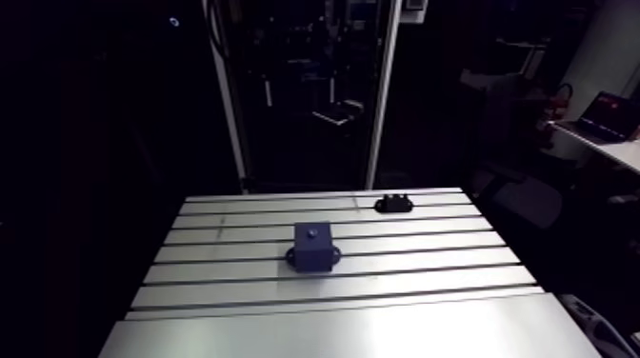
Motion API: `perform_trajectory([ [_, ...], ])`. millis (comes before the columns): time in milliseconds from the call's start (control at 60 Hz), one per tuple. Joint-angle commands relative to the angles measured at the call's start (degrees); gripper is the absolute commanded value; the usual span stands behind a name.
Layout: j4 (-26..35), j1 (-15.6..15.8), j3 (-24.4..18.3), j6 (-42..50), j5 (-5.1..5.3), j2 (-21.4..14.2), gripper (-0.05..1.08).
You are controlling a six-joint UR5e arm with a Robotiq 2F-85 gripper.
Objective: Pick up the M10 bolt and insert it into the hole until fully seated.
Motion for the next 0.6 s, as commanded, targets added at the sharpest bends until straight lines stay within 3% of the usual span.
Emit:
perform_trajectory([
  [17,0.1,0.62,-1.39,-0.02,0.22,-1.31,0.0],
  [600,0.48,1.33,-1.06,0.07,0.4,-1.64,0.0],
])
